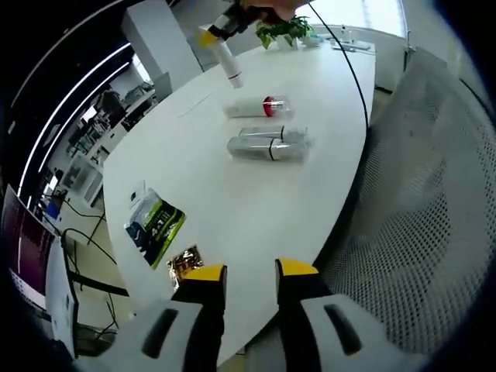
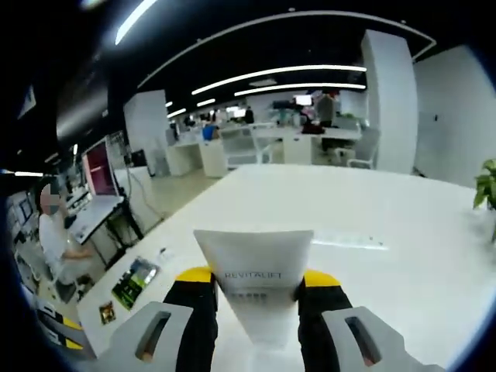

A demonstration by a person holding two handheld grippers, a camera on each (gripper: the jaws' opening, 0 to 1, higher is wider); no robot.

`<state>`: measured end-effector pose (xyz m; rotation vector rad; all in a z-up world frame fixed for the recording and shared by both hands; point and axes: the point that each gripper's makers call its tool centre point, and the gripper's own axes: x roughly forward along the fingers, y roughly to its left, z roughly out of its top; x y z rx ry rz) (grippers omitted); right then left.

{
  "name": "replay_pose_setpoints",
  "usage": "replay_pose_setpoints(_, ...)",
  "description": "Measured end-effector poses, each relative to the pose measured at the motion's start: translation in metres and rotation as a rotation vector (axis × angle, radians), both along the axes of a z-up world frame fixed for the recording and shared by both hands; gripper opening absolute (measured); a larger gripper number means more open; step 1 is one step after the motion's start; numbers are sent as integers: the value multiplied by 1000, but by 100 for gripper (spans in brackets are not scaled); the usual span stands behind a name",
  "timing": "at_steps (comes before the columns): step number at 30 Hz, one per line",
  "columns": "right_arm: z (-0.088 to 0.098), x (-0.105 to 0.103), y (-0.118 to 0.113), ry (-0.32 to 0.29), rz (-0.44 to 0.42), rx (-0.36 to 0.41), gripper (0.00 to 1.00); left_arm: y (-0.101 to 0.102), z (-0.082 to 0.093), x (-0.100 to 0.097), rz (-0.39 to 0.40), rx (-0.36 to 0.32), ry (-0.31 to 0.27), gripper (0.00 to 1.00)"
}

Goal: Arrange the skincare products in the storage area until every visible bottle or jar stands upright without overlapping.

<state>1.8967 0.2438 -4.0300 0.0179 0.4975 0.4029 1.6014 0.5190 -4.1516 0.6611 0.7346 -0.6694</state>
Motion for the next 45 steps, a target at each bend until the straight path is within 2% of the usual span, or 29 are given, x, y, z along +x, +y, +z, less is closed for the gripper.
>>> replay_pose_setpoints(6, -16, 10, -5, 24, -30, -11, 37, 0, -1, 0, -3, 2, 5, 20)
replay_pose_setpoints(20, -34, 37, -7, 42, -58, -44, 37, 2, -2, 0, 5, 7, 7, 19)
replay_pose_setpoints(29, -48, 40, -2, 58, -73, -44, 37, 5, -1, 2, 17, 11, 4, 19)
replay_pose_setpoints(35, -54, 37, -5, 53, -100, -52, 37, 4, -2, 1, 8, 15, 8, 18)
replay_pose_setpoints(41, -55, 35, -10, 3, -142, -42, 38, 4, -3, 0, 11, 13, 14, 17)
replay_pose_setpoints(45, -54, 36, -12, -10, -180, 12, 39, 3, -4, -1, 0, 20, 22, 16)
